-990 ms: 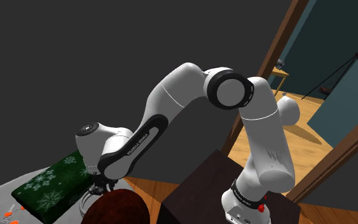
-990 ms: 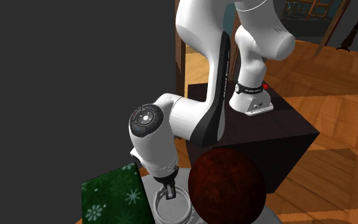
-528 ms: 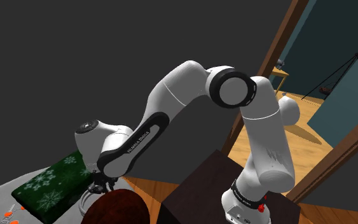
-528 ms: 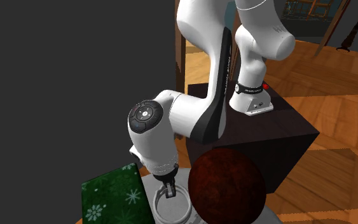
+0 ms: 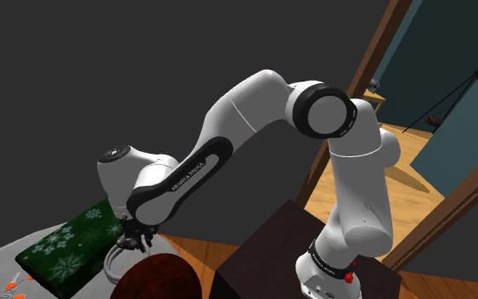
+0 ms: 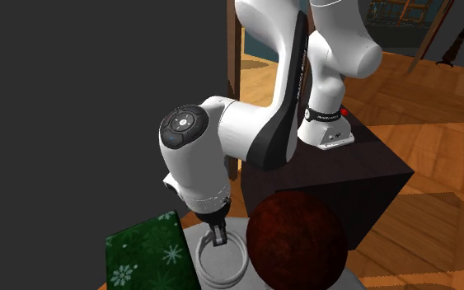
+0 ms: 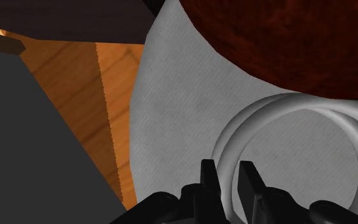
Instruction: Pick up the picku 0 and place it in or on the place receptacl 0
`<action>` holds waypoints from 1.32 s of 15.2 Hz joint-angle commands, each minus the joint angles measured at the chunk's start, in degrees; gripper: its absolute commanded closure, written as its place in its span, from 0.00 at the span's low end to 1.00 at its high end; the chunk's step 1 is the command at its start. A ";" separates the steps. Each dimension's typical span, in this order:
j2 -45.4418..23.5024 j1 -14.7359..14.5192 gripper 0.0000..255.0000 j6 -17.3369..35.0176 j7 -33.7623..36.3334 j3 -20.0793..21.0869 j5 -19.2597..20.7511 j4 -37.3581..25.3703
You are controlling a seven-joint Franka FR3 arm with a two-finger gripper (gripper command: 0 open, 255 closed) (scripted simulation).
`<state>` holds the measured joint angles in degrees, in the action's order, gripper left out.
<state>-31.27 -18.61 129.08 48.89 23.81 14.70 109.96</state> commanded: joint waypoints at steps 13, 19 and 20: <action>7.30 1.62 1.00 -7.82 -2.09 2.40 -3.78 -1.06; 9.98 2.16 1.00 -11.48 -2.96 3.13 -5.25 -2.30; 10.39 2.23 1.00 -12.10 -3.10 3.23 -5.47 -2.55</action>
<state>-21.59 -16.59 117.76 46.09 26.90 9.59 107.55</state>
